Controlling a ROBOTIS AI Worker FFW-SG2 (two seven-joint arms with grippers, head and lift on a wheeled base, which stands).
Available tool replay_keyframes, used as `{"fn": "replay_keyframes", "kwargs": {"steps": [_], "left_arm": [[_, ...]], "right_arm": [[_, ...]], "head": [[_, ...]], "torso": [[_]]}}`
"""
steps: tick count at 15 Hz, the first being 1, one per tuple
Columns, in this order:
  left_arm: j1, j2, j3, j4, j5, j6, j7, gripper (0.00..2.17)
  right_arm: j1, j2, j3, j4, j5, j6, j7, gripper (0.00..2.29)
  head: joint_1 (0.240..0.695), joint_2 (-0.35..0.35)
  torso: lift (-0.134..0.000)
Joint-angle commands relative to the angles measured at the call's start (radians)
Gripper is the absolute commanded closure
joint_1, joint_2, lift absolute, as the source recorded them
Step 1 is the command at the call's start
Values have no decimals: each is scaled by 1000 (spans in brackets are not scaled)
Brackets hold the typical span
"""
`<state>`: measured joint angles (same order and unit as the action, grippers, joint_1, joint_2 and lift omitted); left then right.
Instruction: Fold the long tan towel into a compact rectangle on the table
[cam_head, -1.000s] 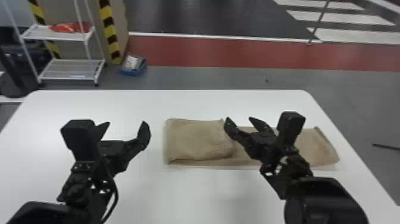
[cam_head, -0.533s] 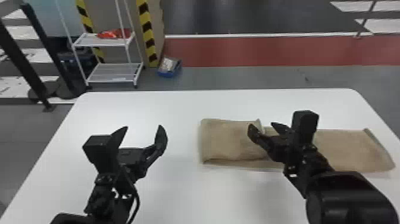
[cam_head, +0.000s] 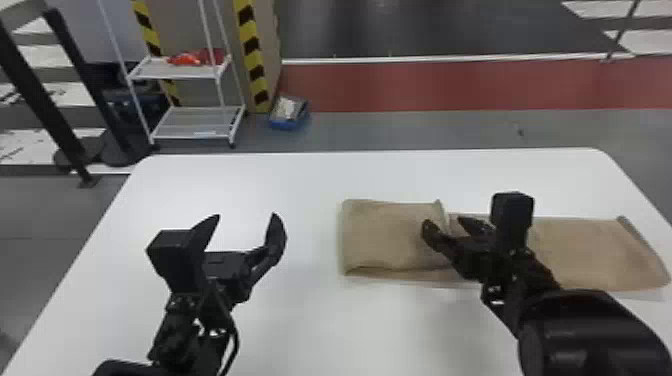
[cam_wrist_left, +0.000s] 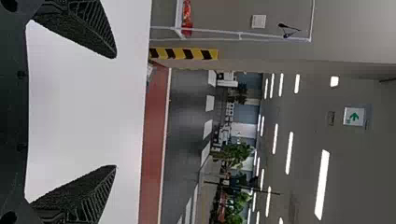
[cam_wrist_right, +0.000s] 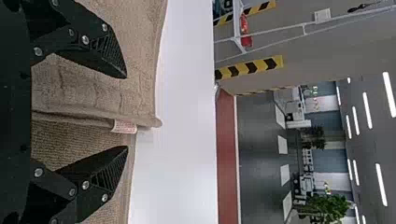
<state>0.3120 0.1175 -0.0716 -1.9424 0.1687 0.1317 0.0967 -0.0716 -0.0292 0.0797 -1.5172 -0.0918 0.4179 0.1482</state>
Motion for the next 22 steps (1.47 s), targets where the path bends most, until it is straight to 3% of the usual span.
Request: {"fn": "replay_keyframes", "kwargs": {"steps": [1,10,12,13,20,22], "left_arm": [[1,-1,-4,5,-3,-4,0,29],[10,1,-4,11,-5,-34,0,29],[13,1,-4,8,-5,-34,0,29],[13,1,-4,6,-5,-34,0,29],[22,1,1,-3,-5,-34,0,29],[29,1,7,-9,-5,-34,3,29]], "right_arm": [[-4,-2,-3,0,6,36,1,535],[7,-3,5,-26,7,60,2,731],[3,-3,2,-26,7,88,4,1170],[4,-3,2,-31,6,91,5,1180],[92,-8,-1,-276,-8,134,17,1183],[128,-12,-84,-428,-31,232,45,1183]], "head": [[695,66],[695,68],[695,69],[695,68],[695,75],[695,79]], "torso": [[-123],[-123],[-123],[-123],[-123],[-123]]}}
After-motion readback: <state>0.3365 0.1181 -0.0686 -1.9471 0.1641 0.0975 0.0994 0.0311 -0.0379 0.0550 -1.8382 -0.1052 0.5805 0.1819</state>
